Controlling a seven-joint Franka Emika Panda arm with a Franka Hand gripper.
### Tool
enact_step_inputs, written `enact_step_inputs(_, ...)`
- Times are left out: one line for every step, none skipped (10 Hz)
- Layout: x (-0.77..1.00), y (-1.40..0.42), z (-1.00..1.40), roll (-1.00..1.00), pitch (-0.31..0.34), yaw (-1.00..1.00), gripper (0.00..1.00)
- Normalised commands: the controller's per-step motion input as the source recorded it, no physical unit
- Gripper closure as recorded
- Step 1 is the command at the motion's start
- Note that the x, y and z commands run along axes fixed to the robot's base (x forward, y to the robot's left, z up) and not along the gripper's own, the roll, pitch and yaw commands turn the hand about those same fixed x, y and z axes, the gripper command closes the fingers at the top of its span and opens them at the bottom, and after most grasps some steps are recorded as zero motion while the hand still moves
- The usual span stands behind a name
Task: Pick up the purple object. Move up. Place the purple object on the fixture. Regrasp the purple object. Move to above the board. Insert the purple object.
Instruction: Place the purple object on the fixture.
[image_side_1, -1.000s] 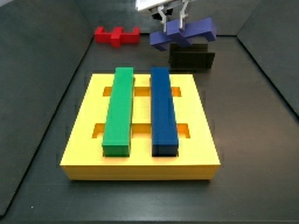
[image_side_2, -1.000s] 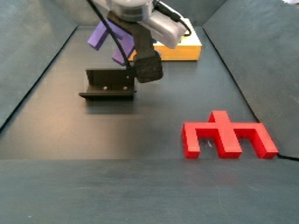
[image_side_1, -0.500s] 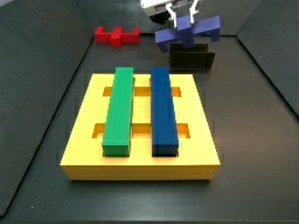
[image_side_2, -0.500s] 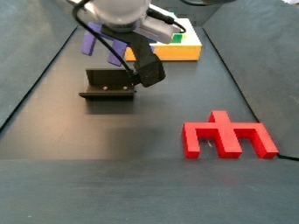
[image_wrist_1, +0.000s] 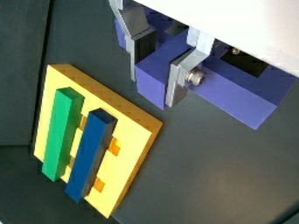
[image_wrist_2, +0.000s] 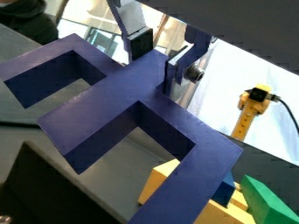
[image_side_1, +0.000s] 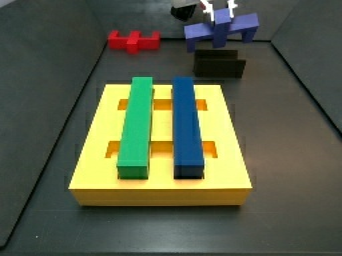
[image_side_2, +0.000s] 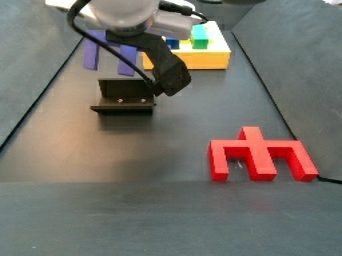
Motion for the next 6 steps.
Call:
enact_step_inputs(0.49,0.05,-0.41,0.00,0.149,0.05,1.00)
enact_step_inputs(0.58,0.00,-0.37,0.00,0.180,0.00,1.00)
enact_step_inputs(0.51,0.00,-0.36,0.23,0.369,-0.37,1.00)
enact_step_inputs(0.46,0.03,-0.26,0.23,0.437,-0.41,1.00)
enact_step_inputs(0.41,0.04,-0.24,0.16,0.391,-0.37,1.00)
enact_step_inputs(0.42,0.03,-0.24,0.17,0.394,-0.36,1.00)
